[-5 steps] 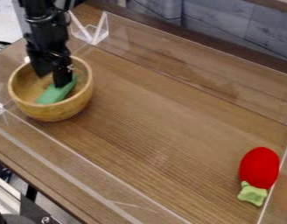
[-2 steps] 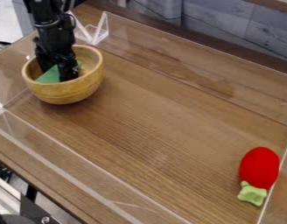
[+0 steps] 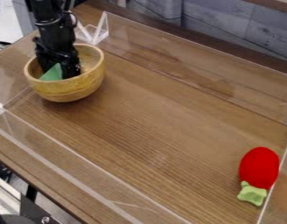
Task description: Remove the green stick from the brown bowl and put it on the table
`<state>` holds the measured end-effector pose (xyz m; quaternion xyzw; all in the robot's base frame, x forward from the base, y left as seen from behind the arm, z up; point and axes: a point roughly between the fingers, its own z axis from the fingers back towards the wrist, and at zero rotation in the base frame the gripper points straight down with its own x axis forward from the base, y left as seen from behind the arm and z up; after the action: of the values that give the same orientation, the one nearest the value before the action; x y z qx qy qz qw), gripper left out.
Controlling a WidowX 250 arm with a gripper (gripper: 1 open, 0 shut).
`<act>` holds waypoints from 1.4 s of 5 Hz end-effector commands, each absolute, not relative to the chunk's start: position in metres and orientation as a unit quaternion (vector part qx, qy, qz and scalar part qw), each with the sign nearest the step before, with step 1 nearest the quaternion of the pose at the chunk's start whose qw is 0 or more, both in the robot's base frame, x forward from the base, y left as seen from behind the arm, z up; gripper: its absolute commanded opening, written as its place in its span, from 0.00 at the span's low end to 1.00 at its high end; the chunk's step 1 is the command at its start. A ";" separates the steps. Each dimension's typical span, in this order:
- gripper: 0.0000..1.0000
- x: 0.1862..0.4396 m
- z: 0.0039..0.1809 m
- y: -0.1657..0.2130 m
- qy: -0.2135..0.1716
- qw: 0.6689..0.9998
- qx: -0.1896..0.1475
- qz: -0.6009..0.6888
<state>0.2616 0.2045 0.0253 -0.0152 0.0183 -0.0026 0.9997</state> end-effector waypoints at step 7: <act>0.00 0.244 0.043 0.220 0.025 0.998 -0.029 0.059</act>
<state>0.2489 0.2057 0.0306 -0.0441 0.0424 0.0410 0.9973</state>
